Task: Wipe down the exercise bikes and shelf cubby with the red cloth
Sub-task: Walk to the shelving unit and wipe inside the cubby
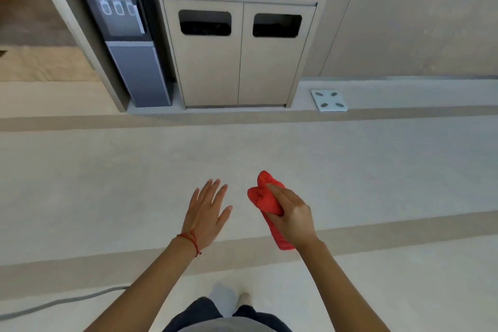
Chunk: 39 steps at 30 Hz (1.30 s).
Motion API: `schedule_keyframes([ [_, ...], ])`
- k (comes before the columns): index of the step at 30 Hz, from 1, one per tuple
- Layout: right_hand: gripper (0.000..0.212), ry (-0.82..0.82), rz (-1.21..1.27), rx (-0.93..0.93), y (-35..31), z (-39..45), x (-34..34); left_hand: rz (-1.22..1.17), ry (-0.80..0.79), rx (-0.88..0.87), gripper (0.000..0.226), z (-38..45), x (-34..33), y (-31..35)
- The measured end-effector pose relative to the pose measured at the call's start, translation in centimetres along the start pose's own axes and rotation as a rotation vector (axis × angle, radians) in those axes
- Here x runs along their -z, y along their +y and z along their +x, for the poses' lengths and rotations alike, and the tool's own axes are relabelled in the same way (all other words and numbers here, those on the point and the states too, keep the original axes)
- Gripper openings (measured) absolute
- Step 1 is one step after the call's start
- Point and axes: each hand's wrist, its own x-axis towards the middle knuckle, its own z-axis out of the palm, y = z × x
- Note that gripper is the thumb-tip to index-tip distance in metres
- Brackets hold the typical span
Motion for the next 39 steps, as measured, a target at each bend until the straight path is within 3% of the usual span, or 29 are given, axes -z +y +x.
schedule_keyframes([
  [12, 0.044, -0.087, 0.073, 0.096, 7.0, 15.1, -3.9, -0.001, 0.045, 0.135, 0.096, 13.8, 0.6, -3.2],
  [26, 0.051, -0.066, 0.056, 0.117, 11.1, 40.0, -12.4, 0.000, 0.097, 0.114, 0.096, 38.2, 7.5, -14.0],
  [39, 0.045, -0.031, 0.078, 0.143, 20.2, 61.9, -16.1, -0.016, 0.139, 0.146, 0.091, 60.8, 8.9, -17.6],
])
